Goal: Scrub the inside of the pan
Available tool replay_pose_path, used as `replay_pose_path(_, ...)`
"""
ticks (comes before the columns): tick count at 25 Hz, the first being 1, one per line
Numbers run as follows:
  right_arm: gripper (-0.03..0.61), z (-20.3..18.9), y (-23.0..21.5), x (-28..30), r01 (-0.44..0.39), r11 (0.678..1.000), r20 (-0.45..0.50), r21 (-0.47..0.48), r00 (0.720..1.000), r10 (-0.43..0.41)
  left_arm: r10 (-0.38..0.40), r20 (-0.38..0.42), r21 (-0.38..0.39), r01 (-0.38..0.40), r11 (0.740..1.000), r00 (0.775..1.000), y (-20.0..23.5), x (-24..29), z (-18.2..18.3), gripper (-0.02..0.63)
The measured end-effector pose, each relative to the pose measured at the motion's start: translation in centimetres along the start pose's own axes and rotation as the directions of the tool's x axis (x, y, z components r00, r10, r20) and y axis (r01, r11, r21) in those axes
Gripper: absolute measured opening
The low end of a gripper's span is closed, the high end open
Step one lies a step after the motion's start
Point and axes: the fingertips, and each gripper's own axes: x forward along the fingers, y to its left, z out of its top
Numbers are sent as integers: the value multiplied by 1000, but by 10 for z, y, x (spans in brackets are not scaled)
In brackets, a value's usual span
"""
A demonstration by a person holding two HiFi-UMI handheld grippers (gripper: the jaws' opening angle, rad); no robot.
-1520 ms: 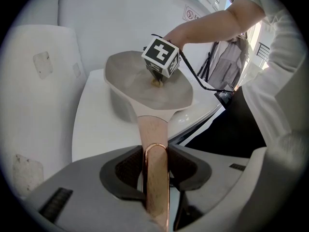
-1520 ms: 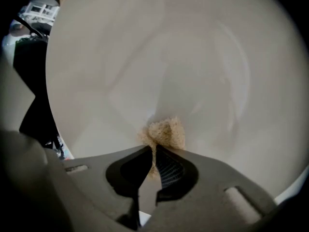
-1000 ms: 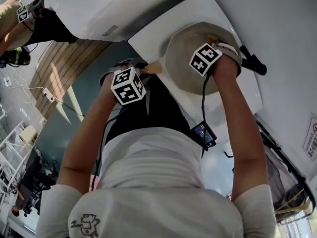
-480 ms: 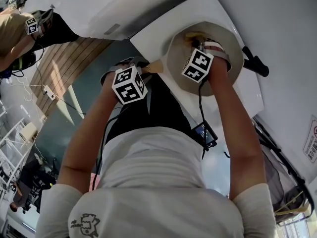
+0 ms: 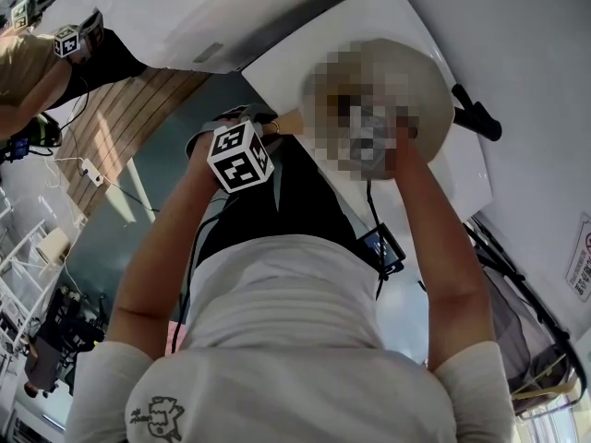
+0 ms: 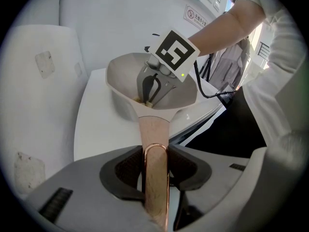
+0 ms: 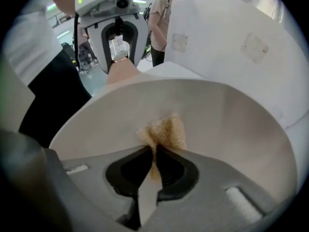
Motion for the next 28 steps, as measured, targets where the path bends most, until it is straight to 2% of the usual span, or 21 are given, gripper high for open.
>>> replay_pose_path(3,28,0,19,-5,-123,989,68,86,991,117,-2,-2,-2,2,1000,1000,-1,0,0,155)
replay_pose_path(7,25,-12,42,-12,-292,940,89,179,956,280,1,-6,-2,-1,1000,1000,-2,0,2,155)
replay_pose_path(10,25,-32,58,-16,-370,906,22,208,927,374,-4,-1,-1,4,1000,1000,-4,2,3,155)
replay_pose_path(13,25,-62,68,-15,-399,889,-90,226,900,427,-14,-1,2,14,1000,1000,-5,5,4,155)
replay_pose_path(16,25,-86,72,-21,-399,883,-198,247,871,449,-16,-5,1,16,1000,1000,-6,5,4,155)
replay_pose_path(19,25,-105,69,-28,-360,891,-300,275,849,436,-17,-6,-3,17,1000,1000,-6,5,4,155)
replay_pose_path(23,26,-131,54,-33,-265,918,-414,294,831,372,-23,-6,-8,23,1000,1000,-6,5,3,155)
replay_pose_path(28,28,-152,25,-41,-118,952,-507,284,824,253,-32,-7,-12,32,999,999,-6,5,3,155)
